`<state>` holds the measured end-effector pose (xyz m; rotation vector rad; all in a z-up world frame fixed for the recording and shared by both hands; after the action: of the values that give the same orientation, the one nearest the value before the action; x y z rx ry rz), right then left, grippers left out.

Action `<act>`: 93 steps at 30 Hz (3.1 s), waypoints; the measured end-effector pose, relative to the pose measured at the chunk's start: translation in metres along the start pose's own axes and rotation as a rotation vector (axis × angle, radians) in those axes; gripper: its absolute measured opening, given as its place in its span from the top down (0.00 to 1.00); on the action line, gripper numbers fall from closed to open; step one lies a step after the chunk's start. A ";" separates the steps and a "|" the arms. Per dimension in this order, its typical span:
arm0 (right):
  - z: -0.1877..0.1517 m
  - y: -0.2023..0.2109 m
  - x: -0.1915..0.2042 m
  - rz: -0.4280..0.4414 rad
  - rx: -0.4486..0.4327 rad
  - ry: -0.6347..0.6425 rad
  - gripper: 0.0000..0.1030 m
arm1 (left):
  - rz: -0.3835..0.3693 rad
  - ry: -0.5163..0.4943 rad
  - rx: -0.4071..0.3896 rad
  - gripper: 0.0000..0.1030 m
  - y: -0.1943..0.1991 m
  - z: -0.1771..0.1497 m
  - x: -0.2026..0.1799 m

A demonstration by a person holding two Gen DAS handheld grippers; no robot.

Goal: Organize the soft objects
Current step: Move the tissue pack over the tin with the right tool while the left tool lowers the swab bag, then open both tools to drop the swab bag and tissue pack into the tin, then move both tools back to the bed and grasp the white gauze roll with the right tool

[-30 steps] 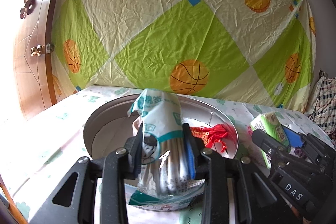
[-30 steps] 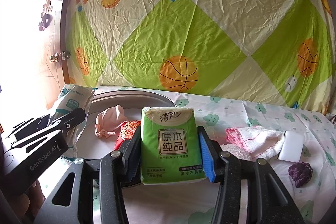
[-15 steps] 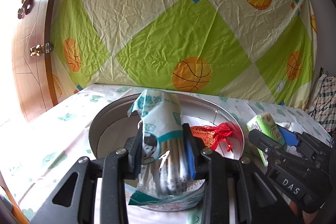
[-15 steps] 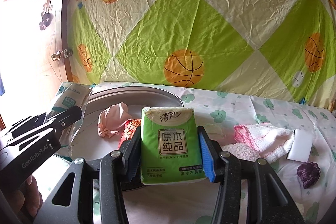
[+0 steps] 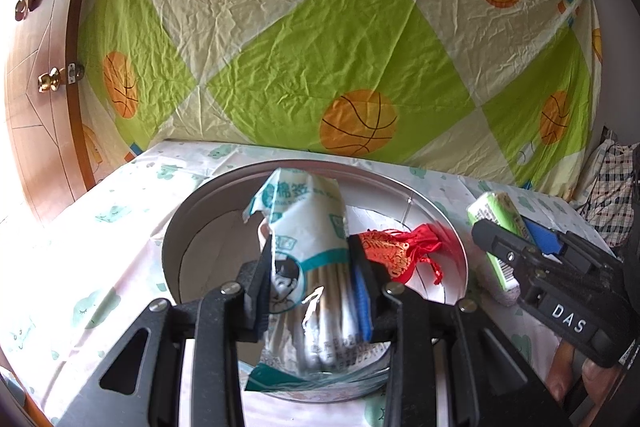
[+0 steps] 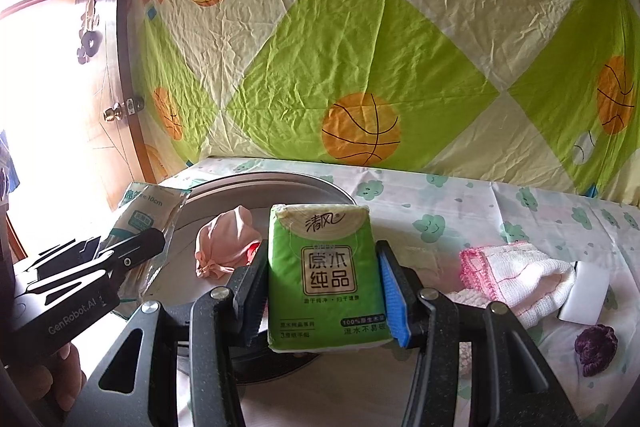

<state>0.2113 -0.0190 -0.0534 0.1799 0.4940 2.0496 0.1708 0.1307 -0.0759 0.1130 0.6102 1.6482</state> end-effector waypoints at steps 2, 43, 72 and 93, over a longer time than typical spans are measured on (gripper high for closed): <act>0.005 -0.003 0.001 0.008 0.002 0.003 0.49 | -0.002 -0.004 0.007 0.69 0.000 0.003 0.001; 0.025 -0.139 0.020 0.136 0.316 0.070 0.49 | 0.123 -0.125 0.320 0.69 -0.108 0.038 0.045; 0.022 -0.124 0.015 0.180 0.279 -0.030 0.29 | 0.154 -0.078 0.268 0.08 -0.092 0.037 0.053; -0.020 -0.008 -0.079 0.055 0.241 0.013 0.29 | 0.056 -0.118 0.155 0.04 -0.039 0.006 -0.020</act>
<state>0.2512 -0.0886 -0.0691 0.3267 0.7516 2.0417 0.2120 0.1156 -0.0828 0.3409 0.6493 1.6344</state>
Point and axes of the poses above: each gripper's, at about its wrist camera, not at the fingertips, and y roughly against the way its jaws point, x to its left, z to its top, the point moved 10 cm from there along -y, roughly the way its jaws point, and after that the axes turned 10 degrees about y, right-handed, at the moved point
